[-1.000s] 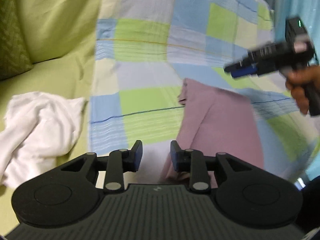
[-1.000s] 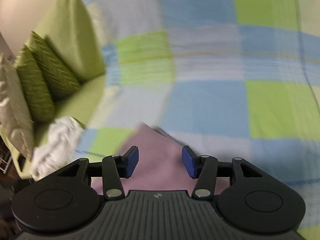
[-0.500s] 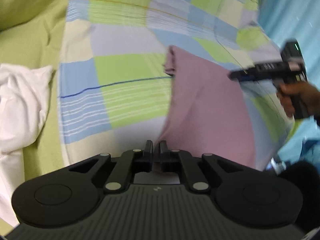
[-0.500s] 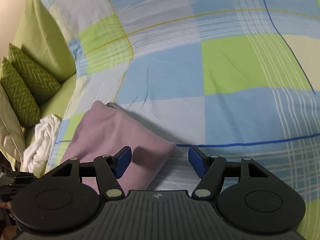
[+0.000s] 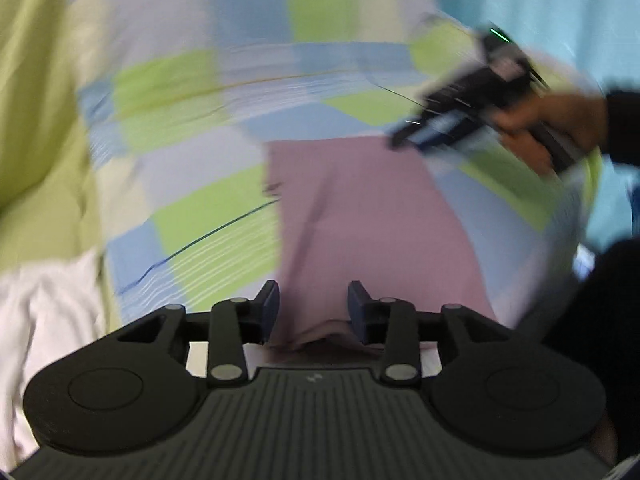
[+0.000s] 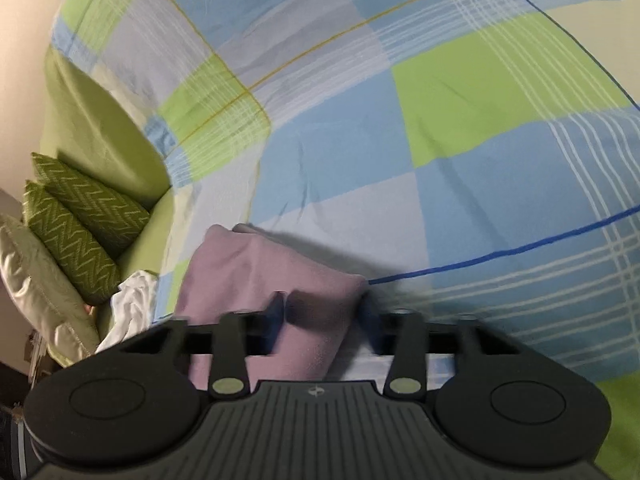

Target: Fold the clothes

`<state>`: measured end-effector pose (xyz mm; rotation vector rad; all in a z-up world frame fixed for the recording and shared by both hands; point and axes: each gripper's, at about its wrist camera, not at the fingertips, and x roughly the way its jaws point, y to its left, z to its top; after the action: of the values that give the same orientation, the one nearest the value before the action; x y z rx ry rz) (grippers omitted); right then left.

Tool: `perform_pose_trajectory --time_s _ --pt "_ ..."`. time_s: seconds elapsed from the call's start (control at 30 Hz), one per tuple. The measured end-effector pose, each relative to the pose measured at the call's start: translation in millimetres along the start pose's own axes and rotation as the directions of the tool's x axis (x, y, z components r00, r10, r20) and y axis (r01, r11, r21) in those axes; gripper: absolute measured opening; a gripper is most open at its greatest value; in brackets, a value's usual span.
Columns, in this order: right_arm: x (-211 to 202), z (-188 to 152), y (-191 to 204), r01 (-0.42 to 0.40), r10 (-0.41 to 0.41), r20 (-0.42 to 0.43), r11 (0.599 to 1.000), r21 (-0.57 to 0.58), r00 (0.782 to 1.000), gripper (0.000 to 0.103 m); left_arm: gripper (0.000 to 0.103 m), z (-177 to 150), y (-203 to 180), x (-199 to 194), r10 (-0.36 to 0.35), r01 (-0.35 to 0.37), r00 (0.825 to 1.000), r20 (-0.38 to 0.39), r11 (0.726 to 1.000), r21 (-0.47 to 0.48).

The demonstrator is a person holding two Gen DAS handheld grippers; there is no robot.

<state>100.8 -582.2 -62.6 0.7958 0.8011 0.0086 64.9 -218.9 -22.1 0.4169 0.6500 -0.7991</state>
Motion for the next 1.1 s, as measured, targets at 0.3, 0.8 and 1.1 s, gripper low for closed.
perform_pose_trajectory --time_s 0.3,0.8,1.1 --pt "-17 -9 8 0.126 -0.123 0.044 0.988 -0.09 0.991 0.009 0.033 -1 62 41 -0.093 0.069 0.994 -0.06 0.945 -0.318" --pt "60 -57 135 0.012 -0.063 -0.051 0.735 -0.679 0.997 0.032 0.034 10 33 49 -0.072 0.056 0.987 -0.142 0.992 -0.116" --pt "107 -20 157 0.02 -0.049 -0.021 0.715 -0.698 0.999 0.026 0.036 2 38 22 -0.067 0.052 0.985 -0.157 0.994 -0.098"
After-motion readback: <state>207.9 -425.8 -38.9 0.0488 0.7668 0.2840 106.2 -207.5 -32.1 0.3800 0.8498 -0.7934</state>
